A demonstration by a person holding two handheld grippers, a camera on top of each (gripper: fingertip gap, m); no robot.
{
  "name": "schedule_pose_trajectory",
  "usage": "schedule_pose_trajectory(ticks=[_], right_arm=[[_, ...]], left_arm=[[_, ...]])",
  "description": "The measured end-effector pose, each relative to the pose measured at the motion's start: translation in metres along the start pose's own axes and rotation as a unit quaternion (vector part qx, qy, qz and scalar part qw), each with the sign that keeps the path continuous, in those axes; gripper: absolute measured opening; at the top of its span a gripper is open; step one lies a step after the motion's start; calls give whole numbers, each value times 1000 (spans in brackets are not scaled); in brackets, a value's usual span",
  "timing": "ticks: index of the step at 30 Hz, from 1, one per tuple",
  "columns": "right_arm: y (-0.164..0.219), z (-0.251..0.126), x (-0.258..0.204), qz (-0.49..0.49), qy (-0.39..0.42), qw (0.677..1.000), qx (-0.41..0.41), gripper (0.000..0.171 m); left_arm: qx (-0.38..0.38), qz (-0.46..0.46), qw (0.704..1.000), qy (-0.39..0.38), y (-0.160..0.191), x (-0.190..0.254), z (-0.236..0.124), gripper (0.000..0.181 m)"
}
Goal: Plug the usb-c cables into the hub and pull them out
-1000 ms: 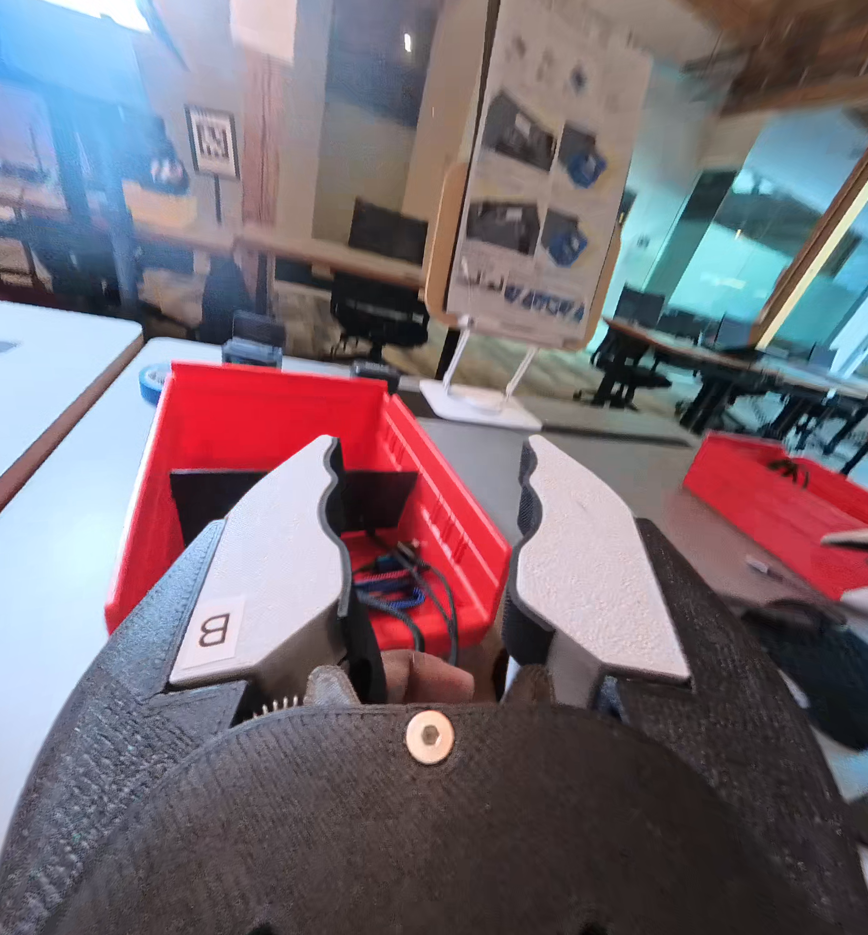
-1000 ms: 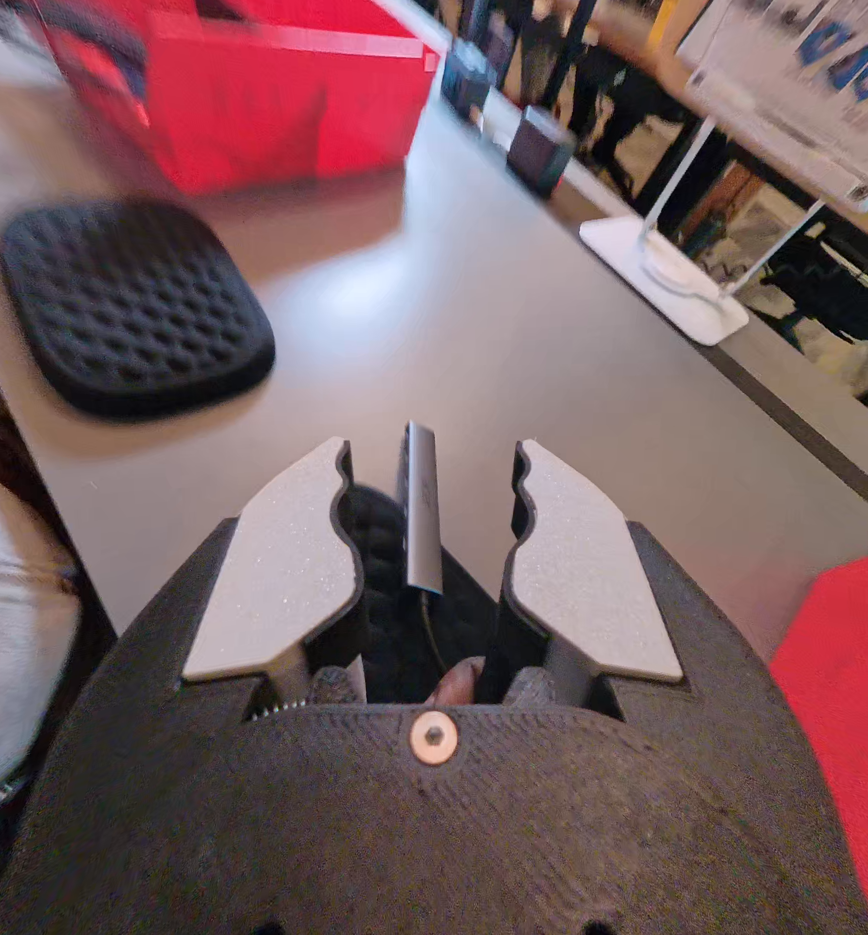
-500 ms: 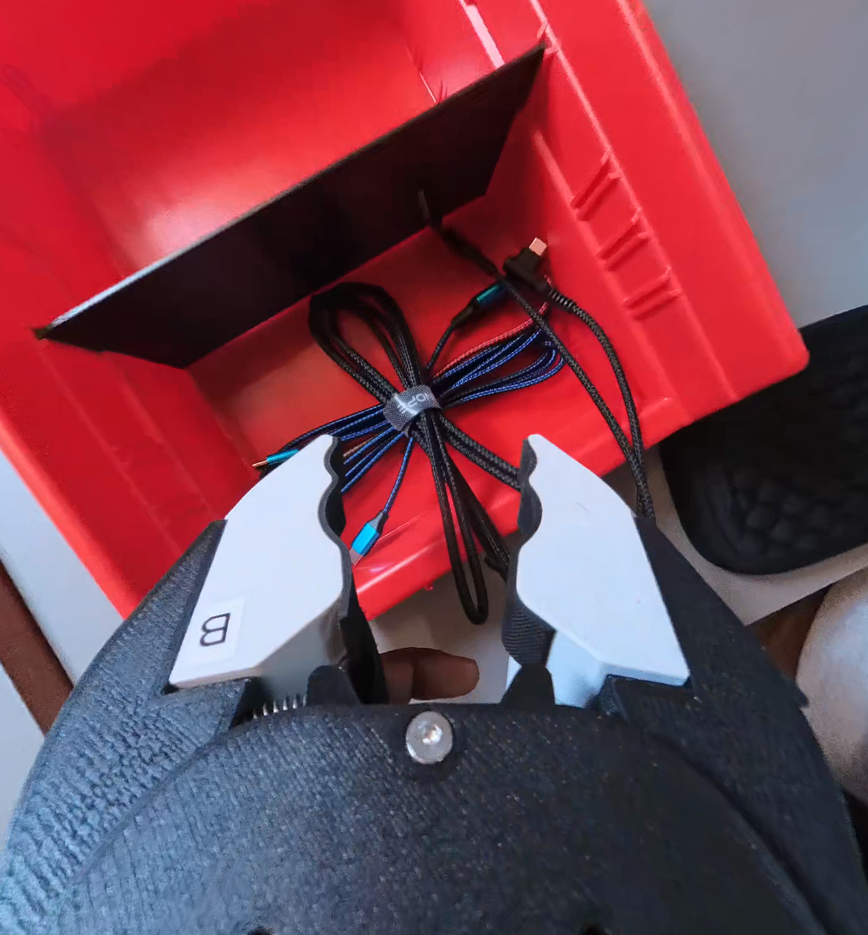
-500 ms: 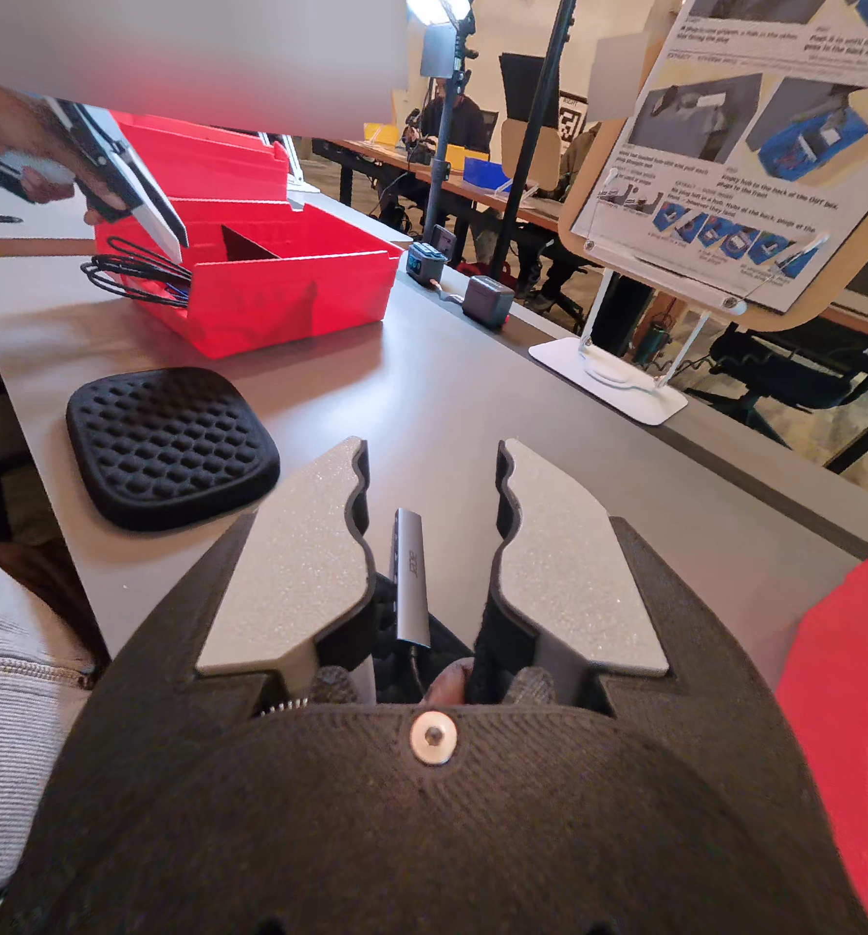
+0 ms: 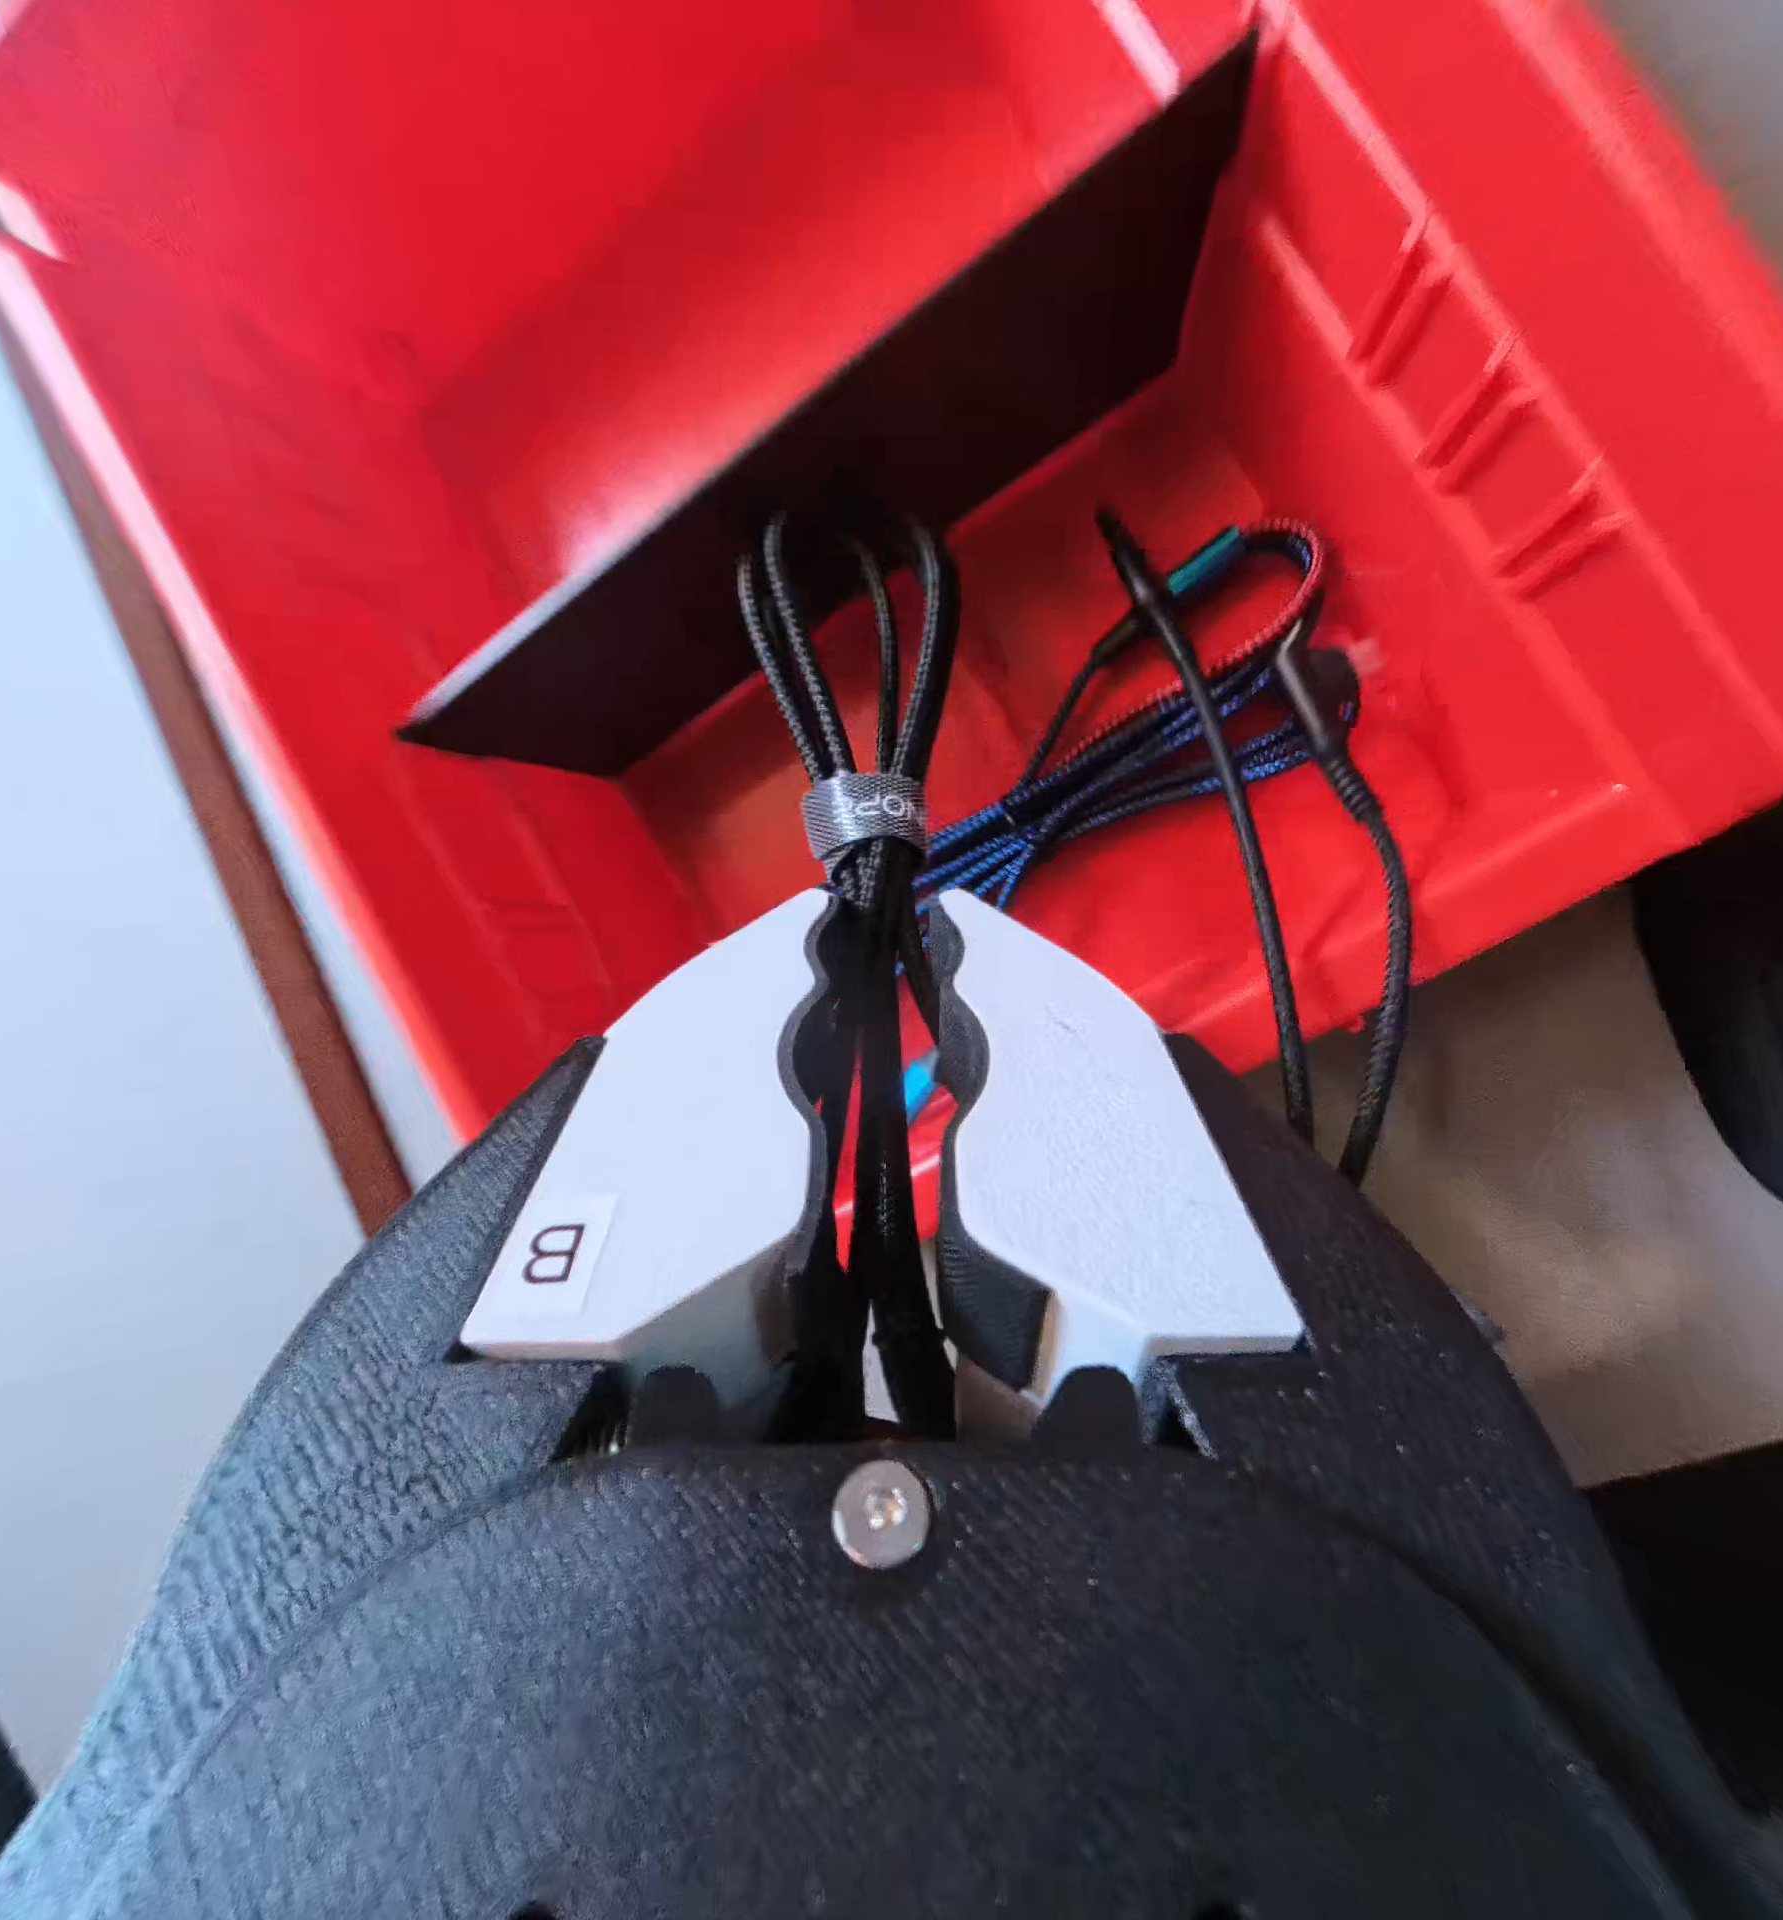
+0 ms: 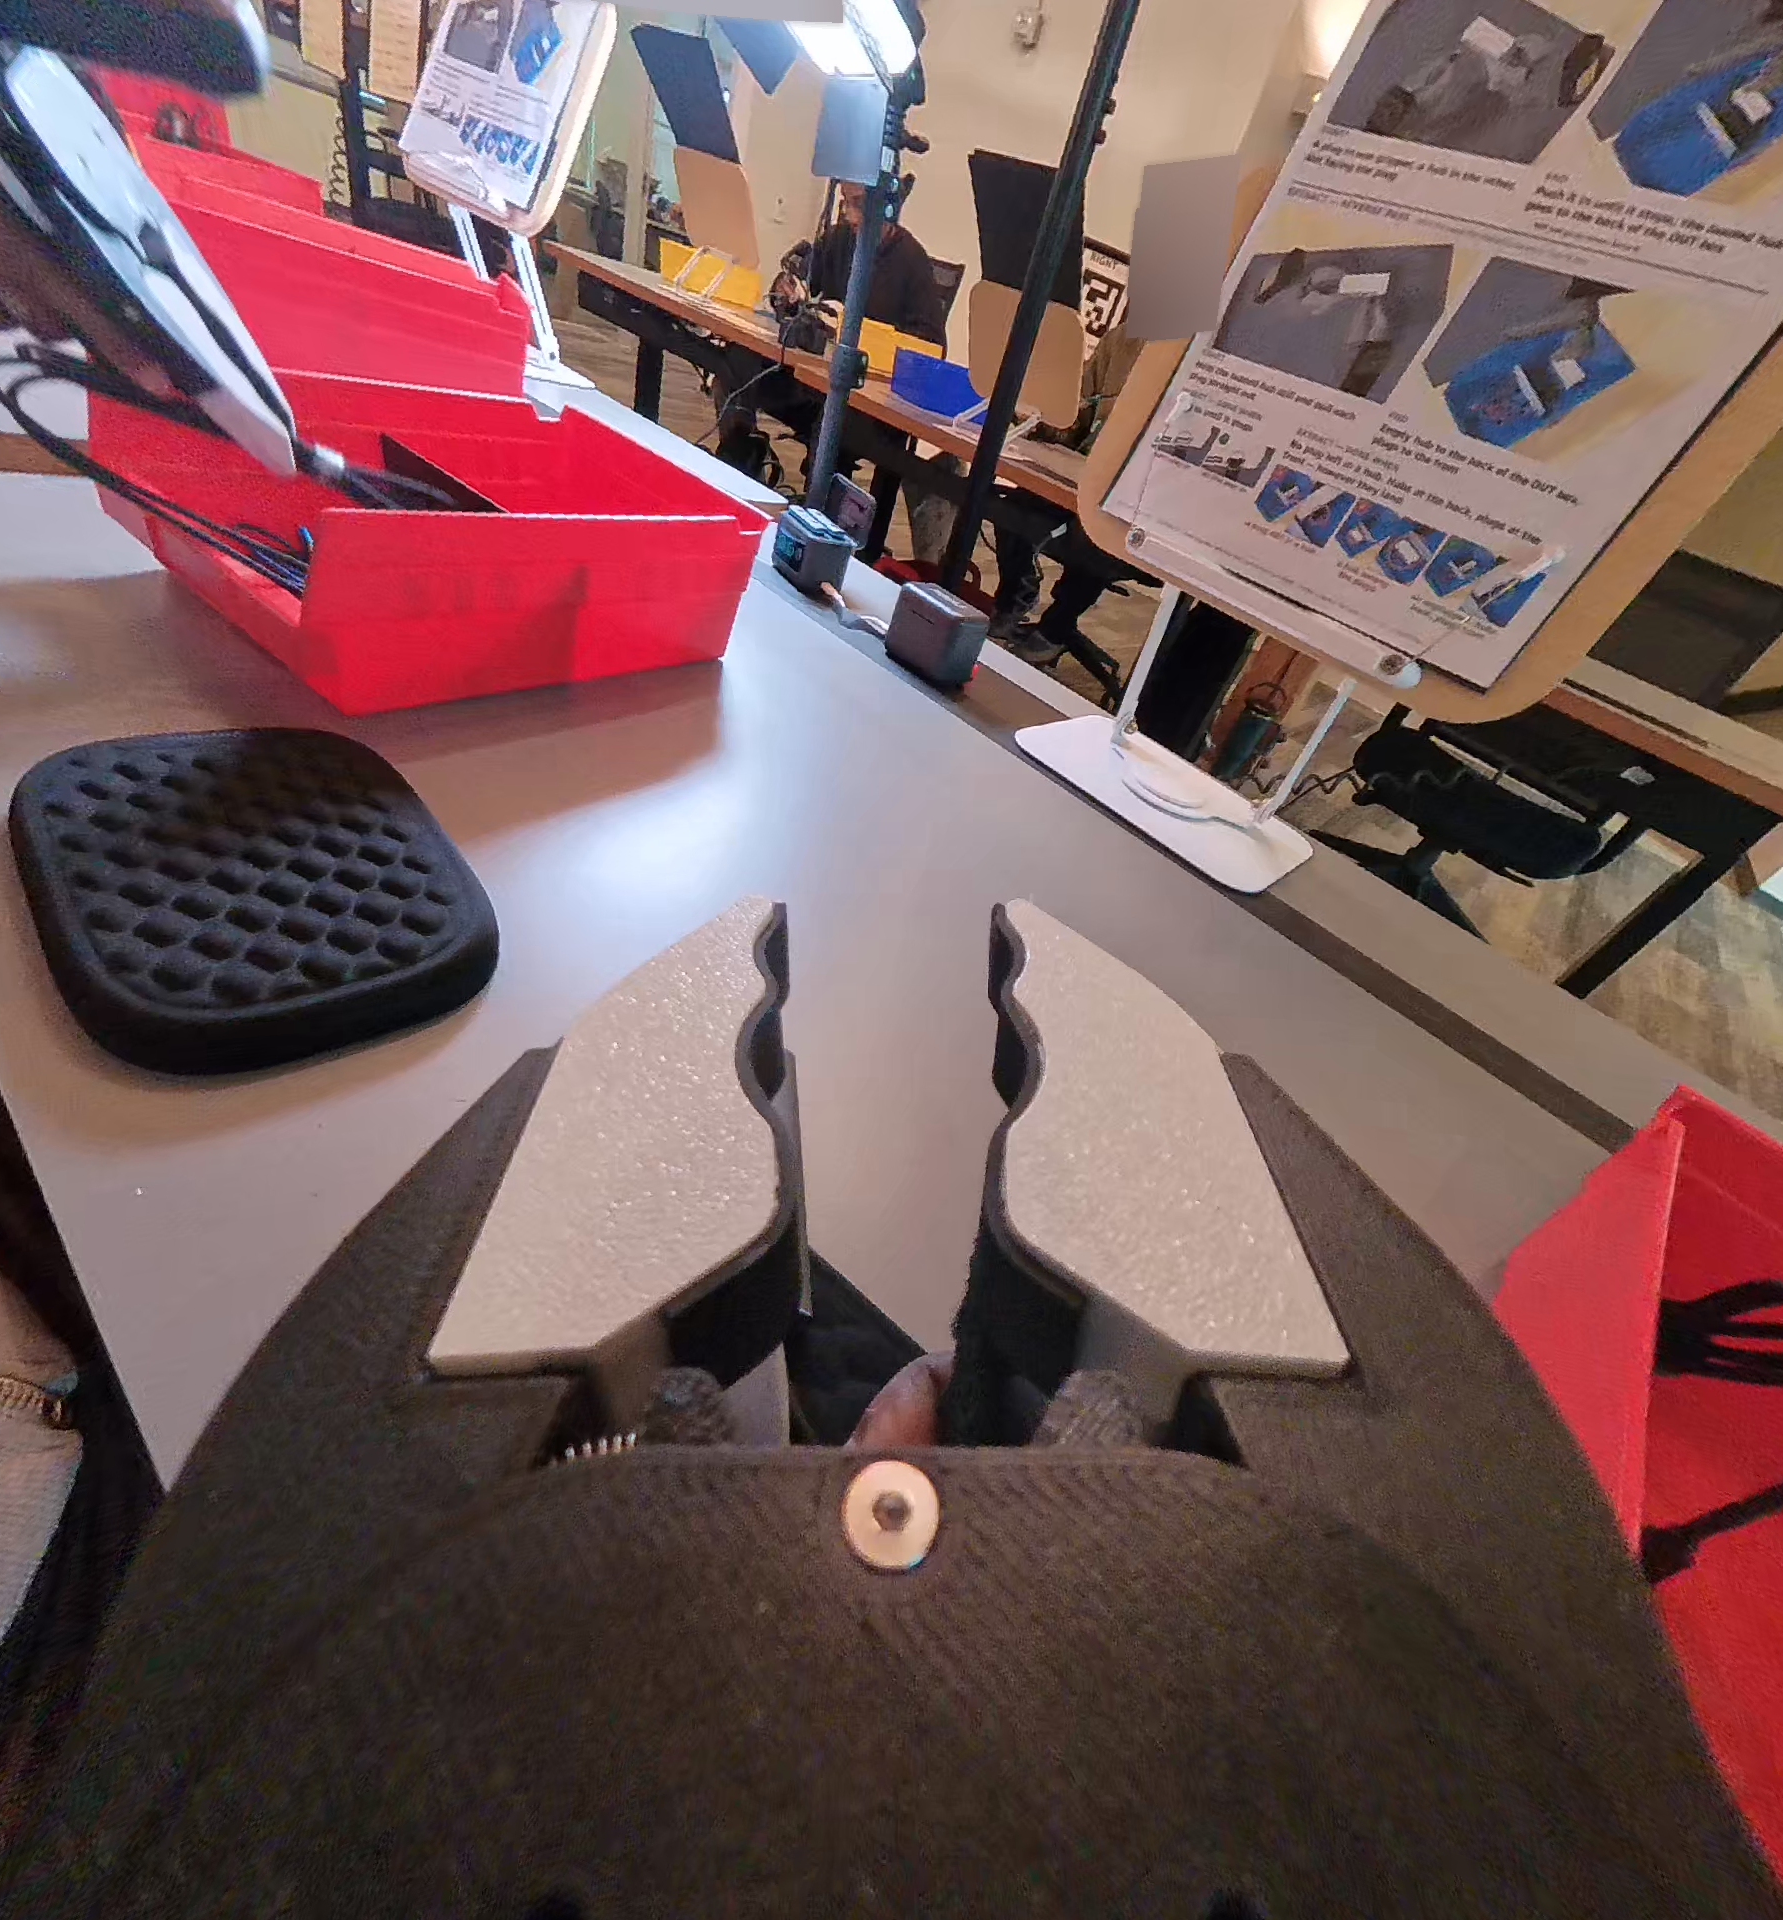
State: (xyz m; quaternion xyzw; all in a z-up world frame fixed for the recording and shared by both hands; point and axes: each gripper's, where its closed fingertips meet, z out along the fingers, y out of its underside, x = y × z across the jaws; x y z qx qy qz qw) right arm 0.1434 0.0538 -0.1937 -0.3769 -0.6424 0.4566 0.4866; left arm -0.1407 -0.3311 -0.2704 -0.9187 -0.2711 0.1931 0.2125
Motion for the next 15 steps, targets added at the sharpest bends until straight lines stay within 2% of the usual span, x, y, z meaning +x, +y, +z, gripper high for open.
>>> schedule_pose_trajectory(ticks=[1, 4, 7, 12, 15], right_arm=[[0, 0, 0, -4, 2, 1000, 1, 36], [-3, 2, -4, -10, -1, 1000, 5, 35], [-7, 4, -8, -13, -7, 1000, 10, 34], [-18, 11, -26, 5, -39, 999, 35, 31], [-29, 19, -52, 45, -101, 992, 62, 30]], left_arm=[[27, 1, 1000, -13, -7, -4, -11, 15], [142, -8, 987, -74, -34, -21, -54, 15], [278, -6, 955, -101, -64, -22, -107, 14], [505, -29, 858, -94, -104, 3, -192, 13], [598, -43, 793, -112, -115, 16, -229, 14]])
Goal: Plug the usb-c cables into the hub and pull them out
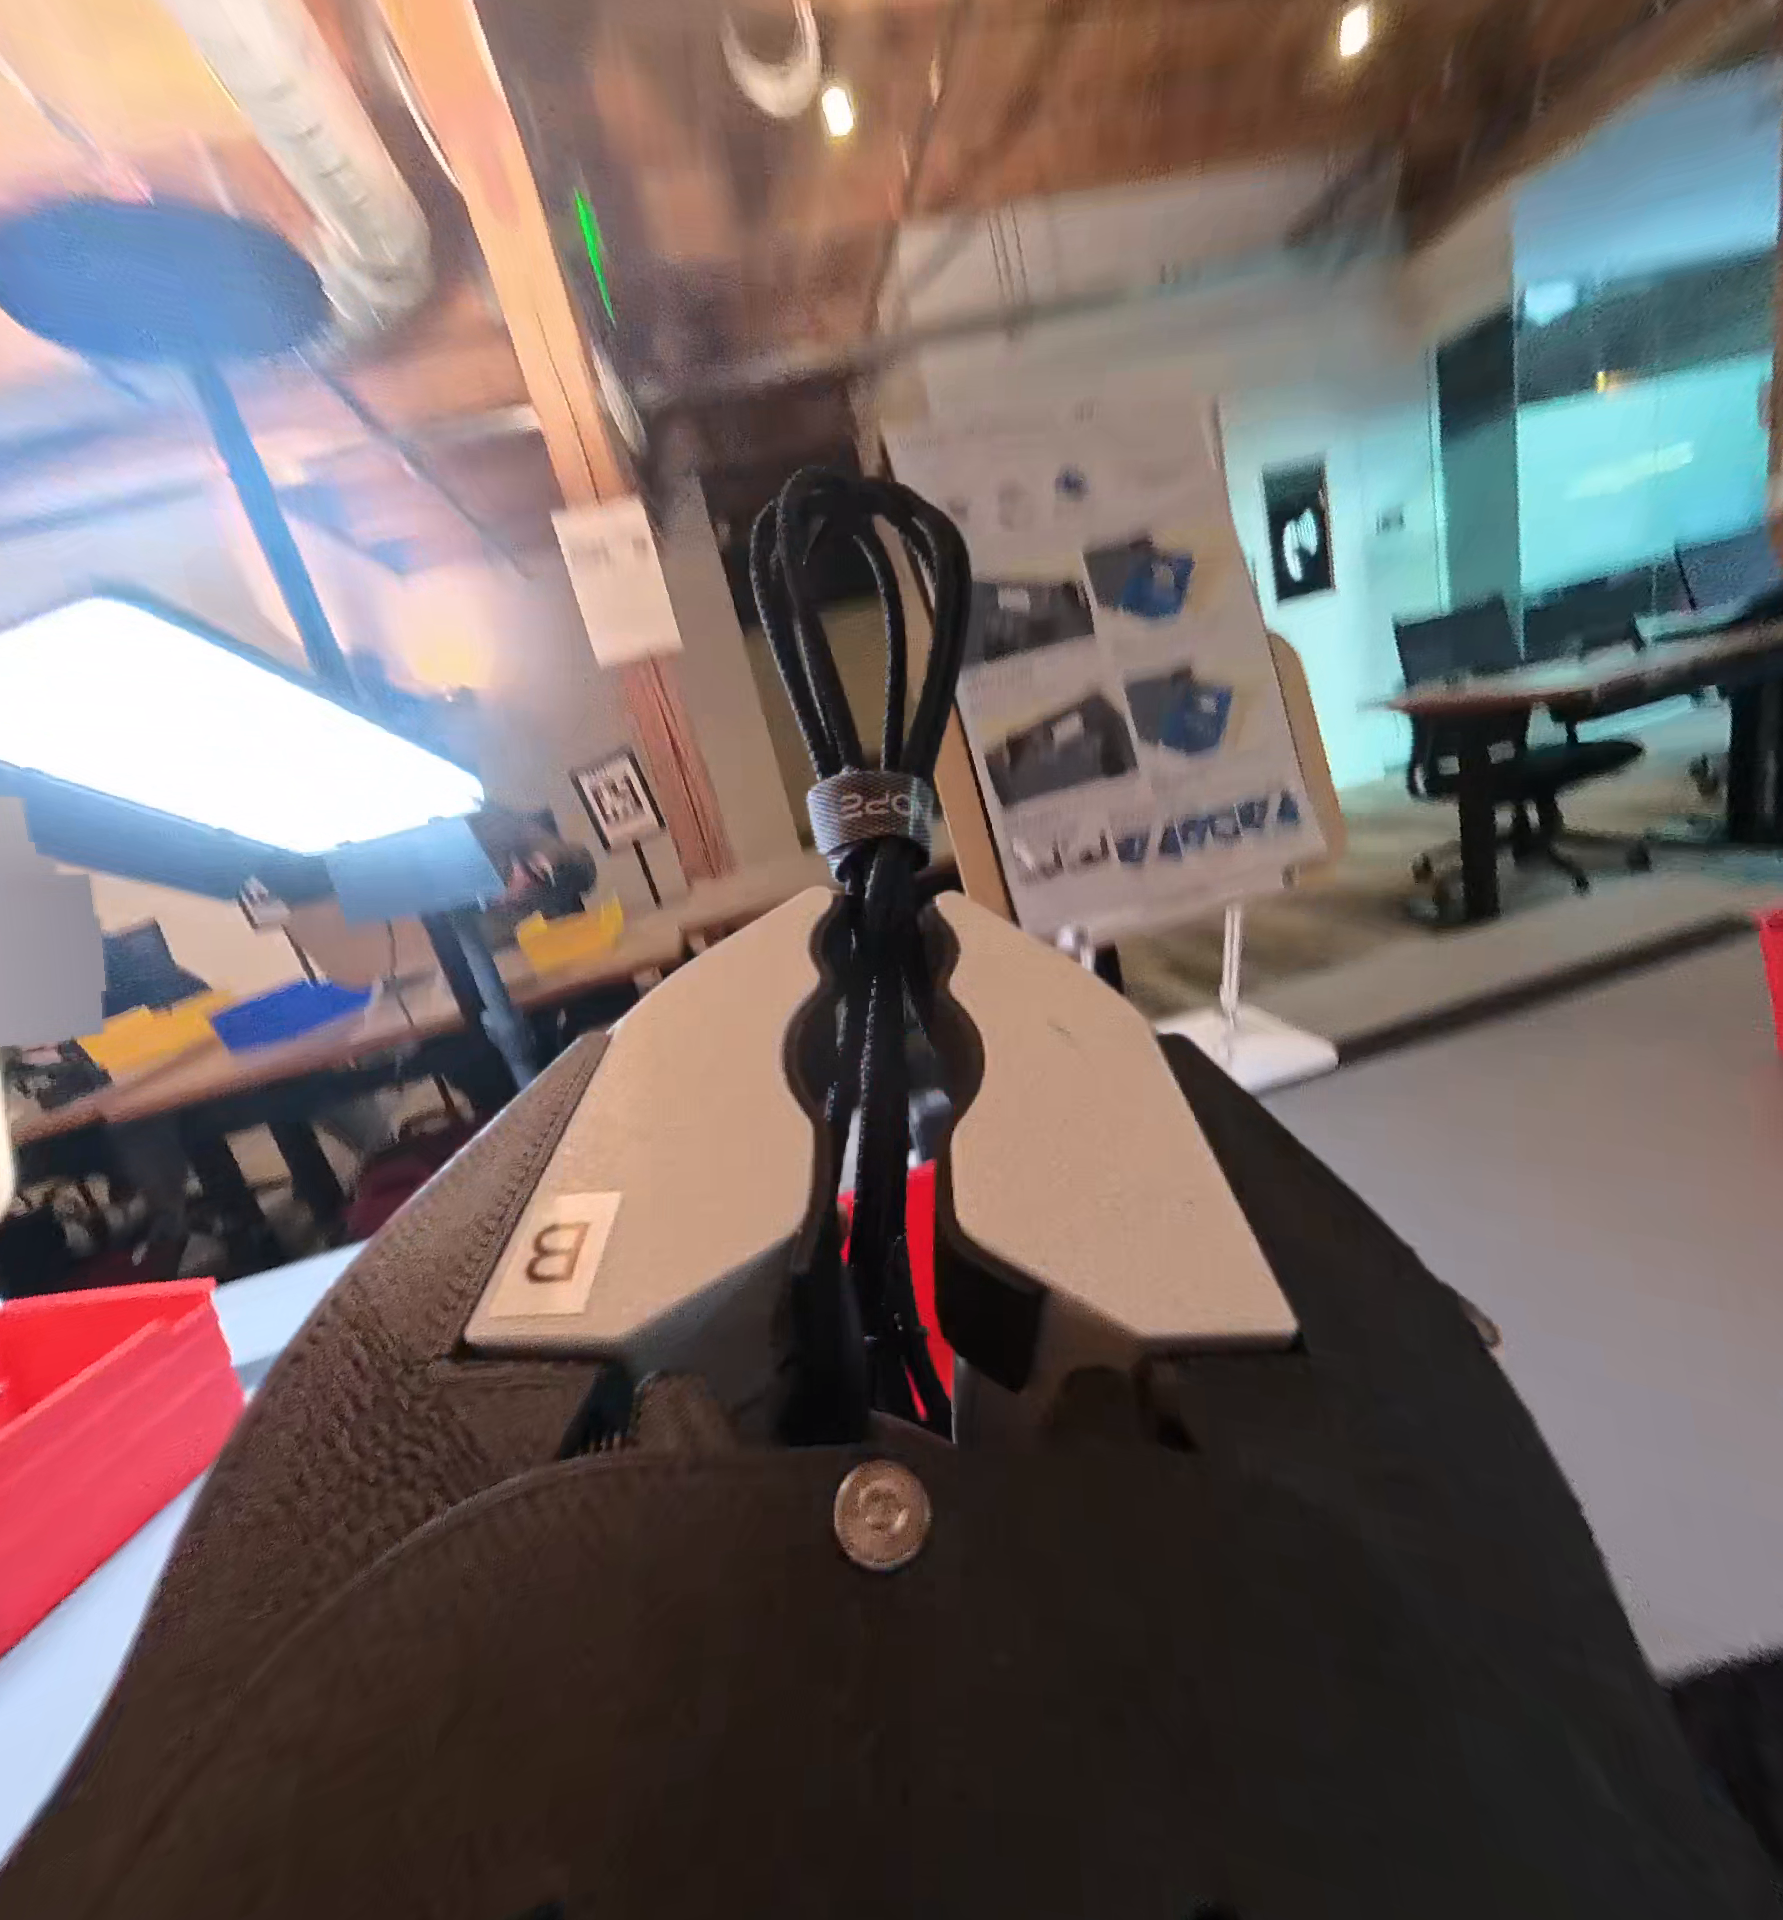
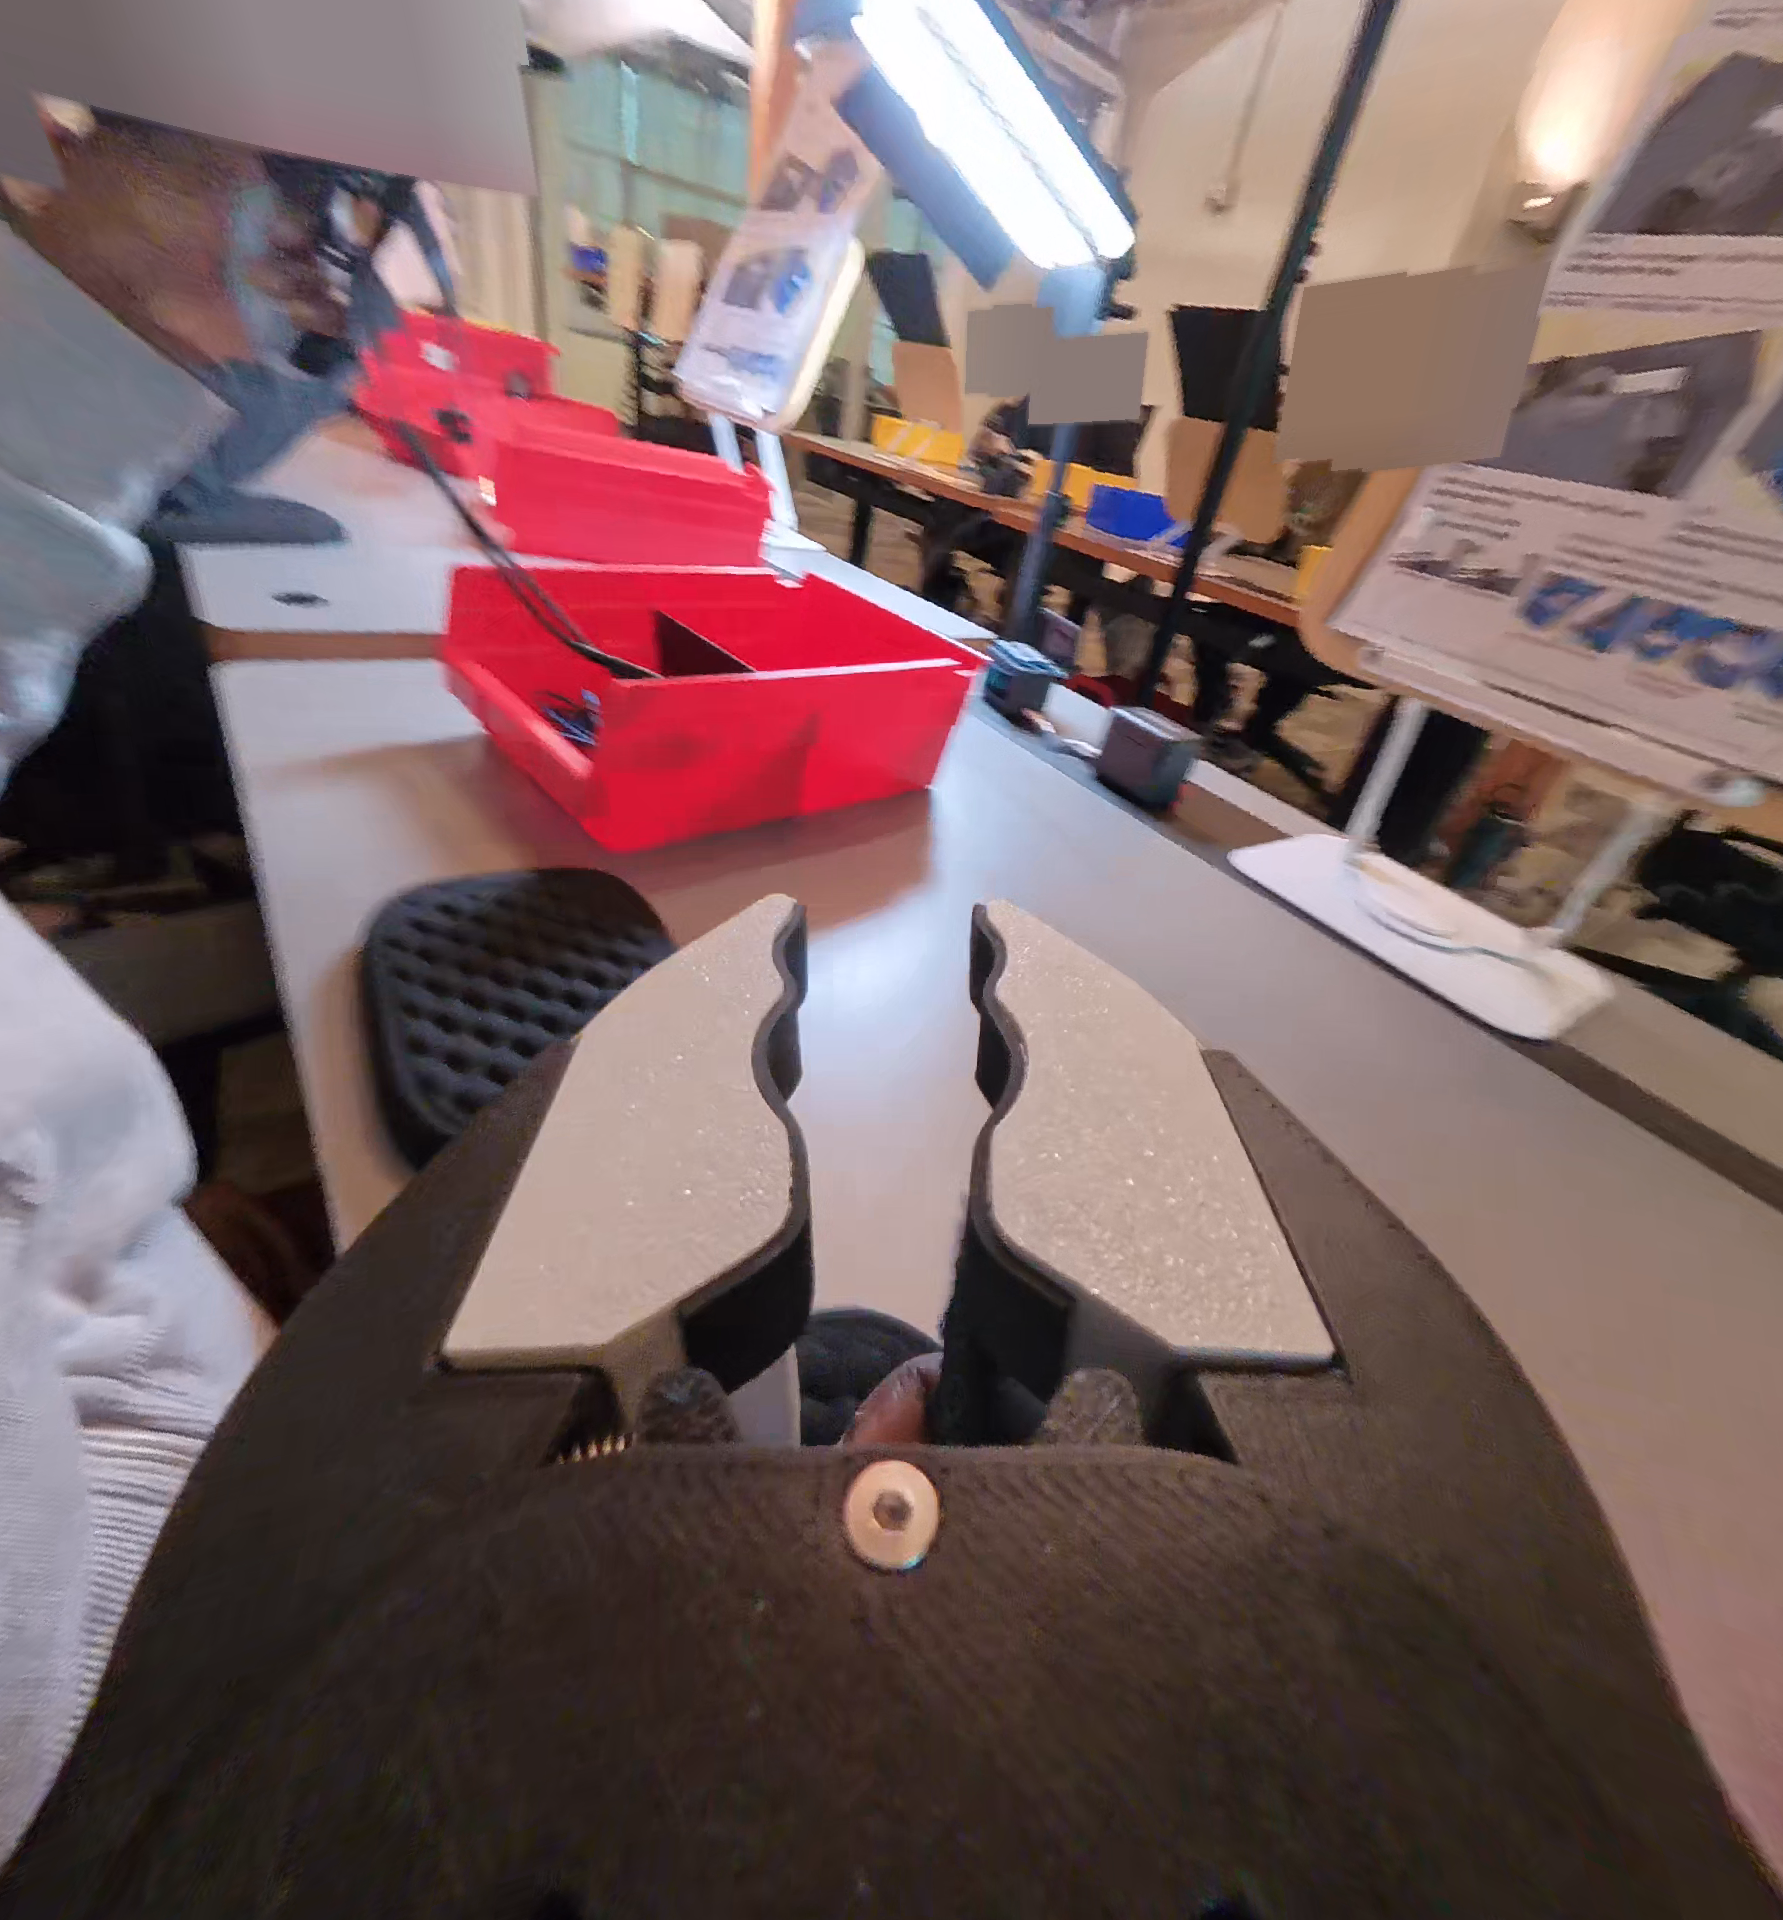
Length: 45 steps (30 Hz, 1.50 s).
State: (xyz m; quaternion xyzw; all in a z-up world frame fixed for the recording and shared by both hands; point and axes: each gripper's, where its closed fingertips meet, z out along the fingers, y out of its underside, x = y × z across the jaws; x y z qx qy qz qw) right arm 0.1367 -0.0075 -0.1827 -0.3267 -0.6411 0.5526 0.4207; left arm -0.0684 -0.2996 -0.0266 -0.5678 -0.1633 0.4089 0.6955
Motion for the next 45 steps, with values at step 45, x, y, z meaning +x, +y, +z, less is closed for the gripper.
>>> schedule_pose_trajectory(ticks=[45], right_arm=[[20, 46, -71, 71, -163, 984, 30, 6]], left_arm=[[125, -243, 958, 91, 4, 128, 37, 13]])
